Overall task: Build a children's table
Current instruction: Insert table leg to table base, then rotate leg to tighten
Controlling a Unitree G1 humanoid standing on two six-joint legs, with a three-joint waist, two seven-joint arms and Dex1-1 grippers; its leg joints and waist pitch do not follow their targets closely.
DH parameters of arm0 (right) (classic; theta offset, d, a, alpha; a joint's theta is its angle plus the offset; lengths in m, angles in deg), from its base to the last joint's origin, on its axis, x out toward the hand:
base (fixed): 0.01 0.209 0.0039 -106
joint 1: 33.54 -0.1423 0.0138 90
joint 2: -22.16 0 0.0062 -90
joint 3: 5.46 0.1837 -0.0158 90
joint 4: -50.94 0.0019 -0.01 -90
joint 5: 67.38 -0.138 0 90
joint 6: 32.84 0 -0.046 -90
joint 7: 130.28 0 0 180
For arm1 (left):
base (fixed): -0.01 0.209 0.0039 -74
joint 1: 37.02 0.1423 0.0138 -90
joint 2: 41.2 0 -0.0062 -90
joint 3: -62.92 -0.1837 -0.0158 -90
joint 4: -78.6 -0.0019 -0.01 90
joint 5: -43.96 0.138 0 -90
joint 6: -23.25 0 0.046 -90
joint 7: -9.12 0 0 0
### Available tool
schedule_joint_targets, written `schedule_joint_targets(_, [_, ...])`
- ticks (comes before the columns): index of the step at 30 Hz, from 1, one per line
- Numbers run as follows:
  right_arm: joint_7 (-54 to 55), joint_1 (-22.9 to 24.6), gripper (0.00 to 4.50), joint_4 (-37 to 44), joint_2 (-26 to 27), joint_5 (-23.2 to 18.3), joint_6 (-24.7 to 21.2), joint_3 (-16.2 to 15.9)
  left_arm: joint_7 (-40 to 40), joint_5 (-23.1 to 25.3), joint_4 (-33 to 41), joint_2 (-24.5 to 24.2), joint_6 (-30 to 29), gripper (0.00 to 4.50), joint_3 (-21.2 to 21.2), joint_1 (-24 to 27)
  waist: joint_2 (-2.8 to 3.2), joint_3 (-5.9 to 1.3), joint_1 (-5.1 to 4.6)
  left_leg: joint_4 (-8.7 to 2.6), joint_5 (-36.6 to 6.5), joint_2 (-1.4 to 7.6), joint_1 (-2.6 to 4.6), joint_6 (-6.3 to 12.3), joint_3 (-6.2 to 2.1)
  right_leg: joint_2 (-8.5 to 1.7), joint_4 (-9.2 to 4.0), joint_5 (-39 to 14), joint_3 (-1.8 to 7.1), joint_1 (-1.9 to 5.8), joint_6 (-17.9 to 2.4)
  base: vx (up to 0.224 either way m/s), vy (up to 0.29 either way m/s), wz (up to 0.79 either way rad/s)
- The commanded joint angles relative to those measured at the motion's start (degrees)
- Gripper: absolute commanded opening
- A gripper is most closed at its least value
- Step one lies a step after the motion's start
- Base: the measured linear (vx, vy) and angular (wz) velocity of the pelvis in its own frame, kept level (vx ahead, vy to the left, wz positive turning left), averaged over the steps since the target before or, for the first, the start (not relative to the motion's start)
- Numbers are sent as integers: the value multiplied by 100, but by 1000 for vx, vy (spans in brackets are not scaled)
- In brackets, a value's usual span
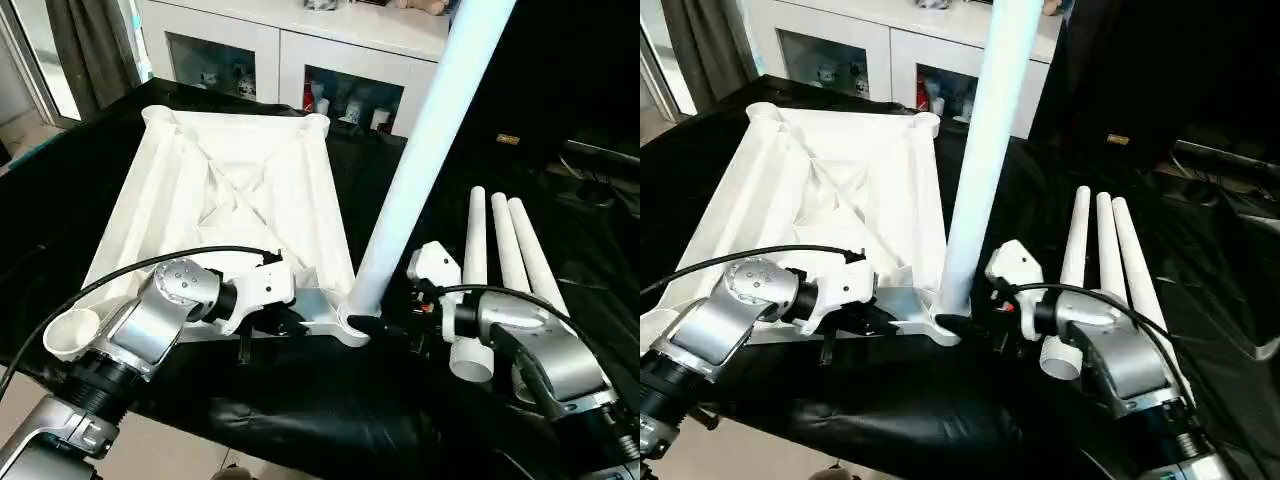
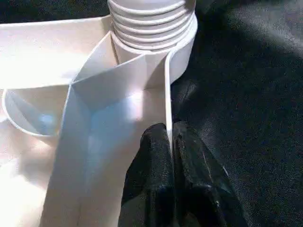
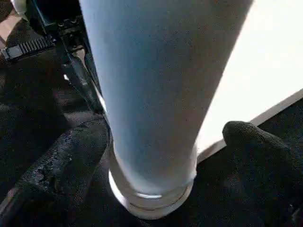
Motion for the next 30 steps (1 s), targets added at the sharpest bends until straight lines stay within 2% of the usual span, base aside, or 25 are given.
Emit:
schedule_joint_targets(1, [5,-46,412,-108,8,115,25,-55,-114,-13,130,30,10,0,-182,48,38,-328,-11,-311,-462,484,50,291,-226,-713,-328,-404,488,313,-751,0,0,0])
schedule_joint_targets(4, [38,-77,399,-191,79,163,33,-112,-97,4,127,27,9,0,-186,56,38,-324,-15,-308,-531,480,51,256,-225,-720,-343,-556,488,311,-731,0,0,0])
schedule_joint_targets(5, [47,-91,375,-222,103,167,39,-126,-94,5,138,29,-9,0,-186,60,36,-326,-15,-308,-542,481,52,252,-225,-723,-343,-577,490,312,-726,0,0,0])
schedule_joint_targets(8, [50,-112,367,-270,139,160,29,-145,-87,6,152,34,-33,0,-186,66,30,-324,-11,-307,-529,490,52,236,-230,-719,-334,-608,490,310,-720,0,0,0])
schedule_joint_targets(15, [21,-138,288,-411,203,163,56,-170,-71,1,186,19,-75,0,-179,112,21,-325,-11,-294,-575,480,51,214,-226,-722,-338,-707,493,308,-678,0,0,0])
schedule_joint_targets(18, [-12,-136,281,-438,210,171,61,-173,-74,3,178,10,-70,0,-179,121,26,-324,-15,-293,-603,481,46,201,-229,-722,-343,-767,492,305,-669,0,0,0])
schedule_joint_targets(19, [-21,-128,274,-454,210,175,67,-178,-74,6,182,6,-79,0,-180,127,5,-323,-17,-289,-619,478,44,191,-227,-725,-349,-825,493,309,-645,0,0,0])
schedule_joint_targets(28, [161,-116,270,-656,345,202,109,-144,67,111,87,5,-312,0,-187,126,18,-313,-17,-293,-720,479,55,142,-236,-721,-360,-1000,494,289,-619,0,0,0])
schedule_joint_targets(30, [496,-182,270,-924,501,284,165,-56,317,178,-96,112,-427,0,-126,57,9,-299,-39,-303,-850,479,54,89,-239,-727,-395,-1322,487,287,-561,0,0,0])
